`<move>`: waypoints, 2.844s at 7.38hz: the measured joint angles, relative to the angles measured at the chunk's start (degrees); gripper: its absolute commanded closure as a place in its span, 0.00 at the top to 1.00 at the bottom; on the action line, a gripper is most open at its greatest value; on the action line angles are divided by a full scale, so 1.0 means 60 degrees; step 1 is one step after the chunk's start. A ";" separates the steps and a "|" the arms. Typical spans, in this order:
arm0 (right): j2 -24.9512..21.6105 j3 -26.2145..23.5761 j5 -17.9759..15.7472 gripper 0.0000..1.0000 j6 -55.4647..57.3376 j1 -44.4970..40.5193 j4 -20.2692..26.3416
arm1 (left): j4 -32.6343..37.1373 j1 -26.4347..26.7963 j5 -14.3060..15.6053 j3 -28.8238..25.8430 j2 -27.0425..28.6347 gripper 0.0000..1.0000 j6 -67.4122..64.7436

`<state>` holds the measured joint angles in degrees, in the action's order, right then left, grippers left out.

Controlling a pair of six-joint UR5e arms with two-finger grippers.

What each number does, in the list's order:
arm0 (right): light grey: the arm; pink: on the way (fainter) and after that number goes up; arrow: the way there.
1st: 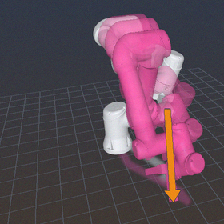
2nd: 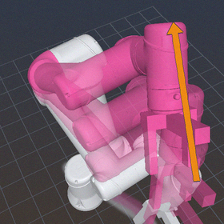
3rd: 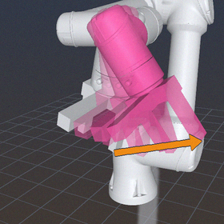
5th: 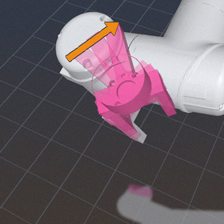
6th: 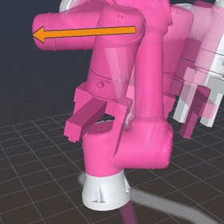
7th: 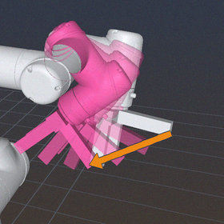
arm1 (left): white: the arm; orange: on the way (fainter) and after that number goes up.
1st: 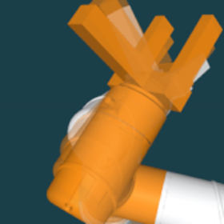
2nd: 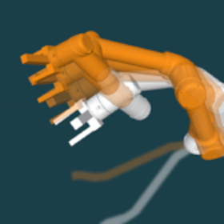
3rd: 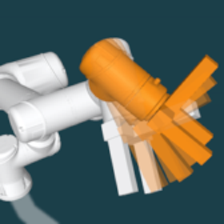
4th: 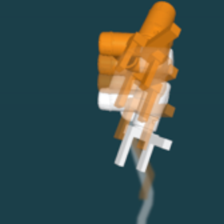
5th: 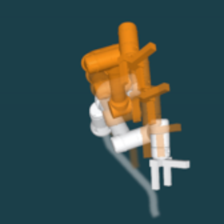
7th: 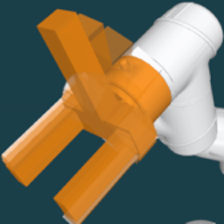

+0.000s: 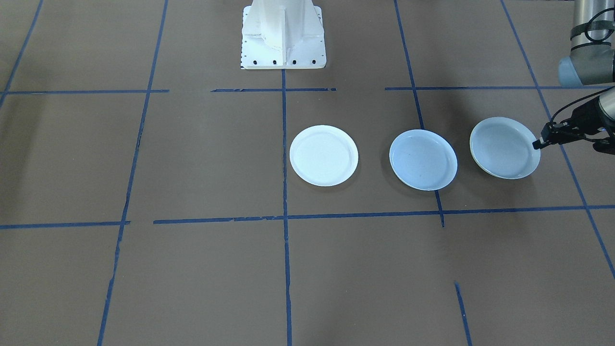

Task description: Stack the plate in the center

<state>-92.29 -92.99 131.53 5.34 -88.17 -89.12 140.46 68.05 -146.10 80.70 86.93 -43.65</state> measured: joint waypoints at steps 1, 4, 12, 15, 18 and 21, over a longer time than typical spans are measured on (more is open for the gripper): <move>0.0000 0.0000 0.0003 1.00 0.0003 -0.0002 0.0000 | -0.0002 -0.0021 0.0149 0.0574 -0.0004 0.00 -0.0816; 0.0000 0.0000 0.0003 1.00 0.0000 0.0001 0.0000 | 0.0134 -0.1438 0.1713 0.1872 -0.0012 0.00 -0.3683; 0.0000 0.0000 -0.0006 1.00 0.0004 0.0003 0.0003 | 0.0582 -0.3283 0.2864 0.2473 0.0552 1.00 -0.6041; 0.0000 0.0000 0.0002 1.00 0.0004 0.0003 0.0002 | -0.0833 -0.4411 0.3842 0.3630 0.1711 1.00 -0.7811; 0.0000 0.0000 0.0006 1.00 0.0004 0.0003 0.0000 | -0.1833 -0.6102 0.6135 0.3520 0.2879 1.00 -0.9065; 0.0000 0.0000 0.0001 1.00 0.0004 0.0003 0.0004 | -0.2261 -0.6760 0.6846 0.2869 0.3513 0.57 -0.9451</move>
<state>-92.28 -92.99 131.54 5.36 -88.15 -89.10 126.89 27.49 -105.02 97.92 108.01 -100.36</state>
